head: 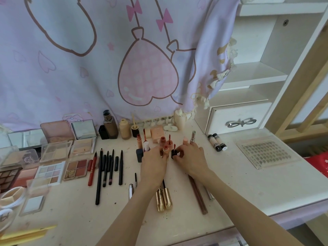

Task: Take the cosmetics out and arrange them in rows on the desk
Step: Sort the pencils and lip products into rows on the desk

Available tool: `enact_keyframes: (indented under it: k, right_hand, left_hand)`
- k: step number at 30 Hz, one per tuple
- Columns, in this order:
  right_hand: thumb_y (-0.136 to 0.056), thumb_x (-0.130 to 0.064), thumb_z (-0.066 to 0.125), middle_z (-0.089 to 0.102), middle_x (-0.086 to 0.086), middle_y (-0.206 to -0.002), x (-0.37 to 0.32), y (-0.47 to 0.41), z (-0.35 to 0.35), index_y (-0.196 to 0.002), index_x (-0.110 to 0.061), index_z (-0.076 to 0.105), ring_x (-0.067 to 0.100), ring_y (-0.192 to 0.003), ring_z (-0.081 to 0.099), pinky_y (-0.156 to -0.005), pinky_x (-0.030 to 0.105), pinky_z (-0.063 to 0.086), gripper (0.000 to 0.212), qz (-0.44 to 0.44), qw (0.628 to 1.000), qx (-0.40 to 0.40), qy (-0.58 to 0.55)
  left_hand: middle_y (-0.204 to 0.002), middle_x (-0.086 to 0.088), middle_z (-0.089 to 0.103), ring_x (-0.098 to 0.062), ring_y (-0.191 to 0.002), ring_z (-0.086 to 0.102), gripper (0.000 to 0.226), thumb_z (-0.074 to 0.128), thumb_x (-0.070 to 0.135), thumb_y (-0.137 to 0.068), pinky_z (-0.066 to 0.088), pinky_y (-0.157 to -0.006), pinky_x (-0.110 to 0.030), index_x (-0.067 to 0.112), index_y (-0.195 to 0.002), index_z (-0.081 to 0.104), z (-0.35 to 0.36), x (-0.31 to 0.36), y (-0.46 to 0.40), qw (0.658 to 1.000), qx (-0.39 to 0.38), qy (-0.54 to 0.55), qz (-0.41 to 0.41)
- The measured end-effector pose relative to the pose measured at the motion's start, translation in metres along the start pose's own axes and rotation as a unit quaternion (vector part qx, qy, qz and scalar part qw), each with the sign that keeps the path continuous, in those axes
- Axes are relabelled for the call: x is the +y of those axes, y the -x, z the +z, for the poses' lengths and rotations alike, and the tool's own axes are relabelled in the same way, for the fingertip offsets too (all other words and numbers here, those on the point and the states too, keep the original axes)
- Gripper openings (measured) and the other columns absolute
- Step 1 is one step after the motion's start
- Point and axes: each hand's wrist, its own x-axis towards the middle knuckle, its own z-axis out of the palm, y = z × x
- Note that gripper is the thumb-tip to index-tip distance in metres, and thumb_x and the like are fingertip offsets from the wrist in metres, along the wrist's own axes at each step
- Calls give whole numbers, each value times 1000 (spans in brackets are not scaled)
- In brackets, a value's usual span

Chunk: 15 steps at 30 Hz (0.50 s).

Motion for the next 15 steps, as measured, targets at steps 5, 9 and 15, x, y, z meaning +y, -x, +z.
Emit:
enact_keyframes:
  k: [5,9,15]
  right_hand:
    - [-91,-35,49,54,2,-120,0,0,-1,-117,-22,62,22,-117,41,-96,36,30,31,0,1000,1,-17]
    - [-90,-33,54,57,2,-117,2,6,-6,-120,-18,58,20,-117,43,-96,33,31,34,6,999,21,-50]
    - [-91,-25,56,56,-4,-87,22,32,-25,-98,-13,66,12,-82,51,-77,22,39,18,25,983,94,-154]
  left_hand:
    - [-94,-4,68,-22,-67,62,24,49,30,-95,55,-69,-40,12,-99,65,-1,2,1,1000,-4,-3,1]
    - [-100,-4,66,-19,-64,61,30,46,35,-95,53,-69,-33,13,-108,63,-6,6,10,1000,0,10,-6]
    - [-108,4,64,-9,-80,58,29,50,29,-94,45,-73,-21,17,-119,57,-12,18,30,998,24,2,54]
